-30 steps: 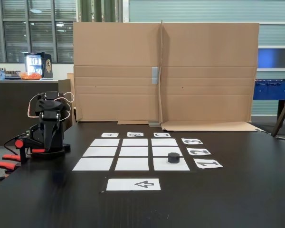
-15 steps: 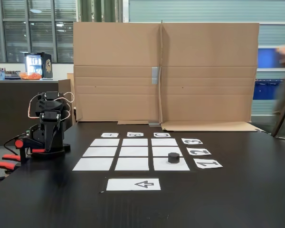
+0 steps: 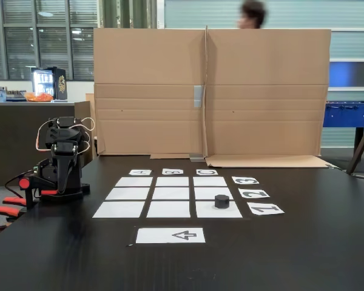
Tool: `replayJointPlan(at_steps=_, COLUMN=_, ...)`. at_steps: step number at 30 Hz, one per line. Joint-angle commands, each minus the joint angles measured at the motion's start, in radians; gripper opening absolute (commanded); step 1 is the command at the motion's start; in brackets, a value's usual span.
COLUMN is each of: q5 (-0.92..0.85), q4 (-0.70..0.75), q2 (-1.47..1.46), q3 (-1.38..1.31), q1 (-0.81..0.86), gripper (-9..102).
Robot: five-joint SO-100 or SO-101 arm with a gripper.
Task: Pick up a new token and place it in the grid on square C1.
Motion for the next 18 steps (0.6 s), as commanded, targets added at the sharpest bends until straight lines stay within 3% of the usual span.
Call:
replayJointPlan(at_steps=1, q5=0.009, q4=0.005, q2=0.0, q3=-0.029, q1=-0.008, gripper=-1)
replayJointPlan(at_steps=18, q5=0.009, q4=0.003, q2=0.0, q3=-0.029, q1=-0.009, gripper=-1)
